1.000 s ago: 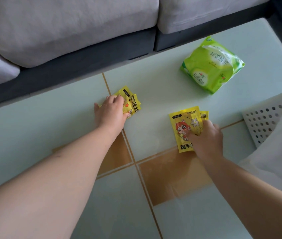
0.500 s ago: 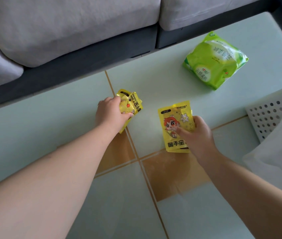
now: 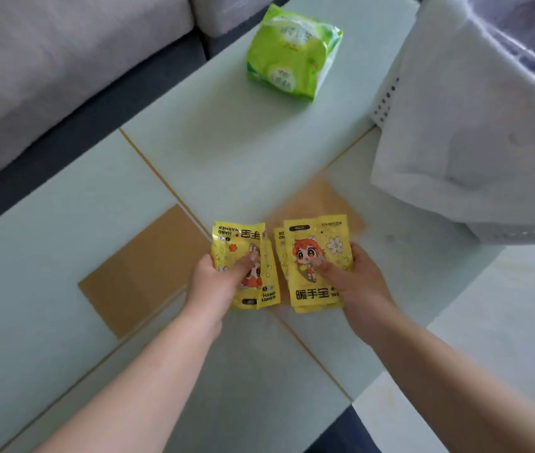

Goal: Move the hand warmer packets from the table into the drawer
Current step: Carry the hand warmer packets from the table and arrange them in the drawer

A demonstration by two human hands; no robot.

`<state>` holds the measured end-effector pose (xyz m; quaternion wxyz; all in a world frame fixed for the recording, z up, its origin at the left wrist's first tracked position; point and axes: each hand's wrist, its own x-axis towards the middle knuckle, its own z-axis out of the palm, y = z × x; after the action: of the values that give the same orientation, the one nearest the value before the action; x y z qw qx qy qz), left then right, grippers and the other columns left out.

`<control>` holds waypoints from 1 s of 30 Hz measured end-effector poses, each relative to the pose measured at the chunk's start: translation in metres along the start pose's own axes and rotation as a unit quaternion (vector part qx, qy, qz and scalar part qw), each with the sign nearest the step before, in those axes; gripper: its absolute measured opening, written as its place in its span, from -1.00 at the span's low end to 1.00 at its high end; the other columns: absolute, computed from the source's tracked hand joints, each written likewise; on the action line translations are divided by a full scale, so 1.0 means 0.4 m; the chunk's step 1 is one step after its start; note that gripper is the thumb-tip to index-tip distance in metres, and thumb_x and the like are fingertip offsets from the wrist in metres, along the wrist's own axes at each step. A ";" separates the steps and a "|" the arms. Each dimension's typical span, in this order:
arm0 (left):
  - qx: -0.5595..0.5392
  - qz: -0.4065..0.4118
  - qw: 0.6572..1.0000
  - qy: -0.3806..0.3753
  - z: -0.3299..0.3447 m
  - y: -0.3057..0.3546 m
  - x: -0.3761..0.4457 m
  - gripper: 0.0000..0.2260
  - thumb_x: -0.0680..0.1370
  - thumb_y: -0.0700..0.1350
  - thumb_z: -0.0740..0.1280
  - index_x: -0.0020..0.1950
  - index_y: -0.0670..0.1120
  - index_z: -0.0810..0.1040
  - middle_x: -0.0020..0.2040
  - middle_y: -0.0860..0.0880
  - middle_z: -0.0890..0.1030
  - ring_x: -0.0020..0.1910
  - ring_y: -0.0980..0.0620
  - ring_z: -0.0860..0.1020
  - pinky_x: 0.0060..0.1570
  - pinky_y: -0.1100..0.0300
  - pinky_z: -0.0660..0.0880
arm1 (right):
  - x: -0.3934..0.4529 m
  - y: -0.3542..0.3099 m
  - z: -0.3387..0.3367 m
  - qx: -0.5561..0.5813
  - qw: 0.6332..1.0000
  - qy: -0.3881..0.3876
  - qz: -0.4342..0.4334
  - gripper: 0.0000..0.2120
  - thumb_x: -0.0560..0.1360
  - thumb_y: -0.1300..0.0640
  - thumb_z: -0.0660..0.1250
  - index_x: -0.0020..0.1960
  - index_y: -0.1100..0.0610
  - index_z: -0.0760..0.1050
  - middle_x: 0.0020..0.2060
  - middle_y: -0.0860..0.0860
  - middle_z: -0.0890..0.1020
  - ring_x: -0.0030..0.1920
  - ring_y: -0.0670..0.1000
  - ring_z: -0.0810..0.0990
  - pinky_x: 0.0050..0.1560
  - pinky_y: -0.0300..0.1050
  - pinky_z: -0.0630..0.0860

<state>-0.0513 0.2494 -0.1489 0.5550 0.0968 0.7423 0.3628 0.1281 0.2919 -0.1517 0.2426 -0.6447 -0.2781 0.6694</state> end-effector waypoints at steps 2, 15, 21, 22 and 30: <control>0.008 -0.001 1.000 -0.030 0.032 -0.031 -0.040 -0.86 0.45 -0.12 0.45 -0.01 -0.05 0.62 -0.09 -0.03 0.72 -0.10 -0.06 0.69 0.02 -0.10 0.58 | -0.051 0.040 -0.049 0.028 0.999 0.021 0.015 -0.76 0.41 0.25 0.44 0.00 0.01 0.52 -0.09 0.01 0.72 -0.09 0.07 0.70 0.04 0.14 0.59; 0.219 0.042 0.946 -0.233 0.373 -0.177 -0.303 -0.89 0.44 -0.11 0.46 -0.05 -0.01 0.61 -0.09 -0.02 0.72 -0.10 -0.04 0.68 0.04 -0.03 0.58 | -0.416 0.251 -0.458 0.273 0.941 0.197 -0.021 -0.76 0.44 0.32 0.36 0.08 0.13 0.51 -0.05 0.13 0.70 -0.04 0.16 0.67 0.01 0.12 0.58; 0.307 0.038 0.894 -0.326 0.515 -0.278 -0.458 -0.79 0.45 -0.11 0.45 0.06 -0.07 0.58 -0.06 -0.08 0.70 -0.09 -0.07 0.68 -0.10 0.00 0.61 | -0.583 0.406 -0.606 0.364 0.881 0.301 -0.026 -0.72 0.46 0.30 0.36 0.15 0.14 0.49 0.04 0.14 0.68 0.03 0.17 0.66 0.04 0.11 0.59; 0.325 0.041 0.881 -0.341 0.540 -0.302 -0.496 -0.77 0.44 -0.10 0.46 0.07 -0.07 0.58 -0.05 -0.08 0.70 -0.09 -0.07 0.68 -0.11 -0.02 0.62 | -0.618 0.442 -0.630 0.379 0.868 0.321 -0.027 -0.71 0.46 0.31 0.36 0.16 0.15 0.49 0.05 0.14 0.67 0.03 0.16 0.66 0.03 0.11 0.59; 0.433 0.054 0.804 -0.404 0.675 -0.539 -0.755 -0.74 0.42 -0.08 0.48 0.06 -0.09 0.56 -0.10 -0.10 0.70 -0.16 -0.05 0.69 -0.27 0.06 0.61 | -0.864 0.706 -0.771 0.478 0.772 0.416 -0.032 -0.77 0.46 0.33 0.35 0.03 0.05 0.53 -0.03 0.06 0.70 0.00 0.13 0.67 0.02 0.16 0.59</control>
<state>0.3564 0.0461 -0.0934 0.6846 0.5050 0.5242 -0.0387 0.4629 -0.1313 -0.0979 0.6333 -0.6517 0.1856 0.3739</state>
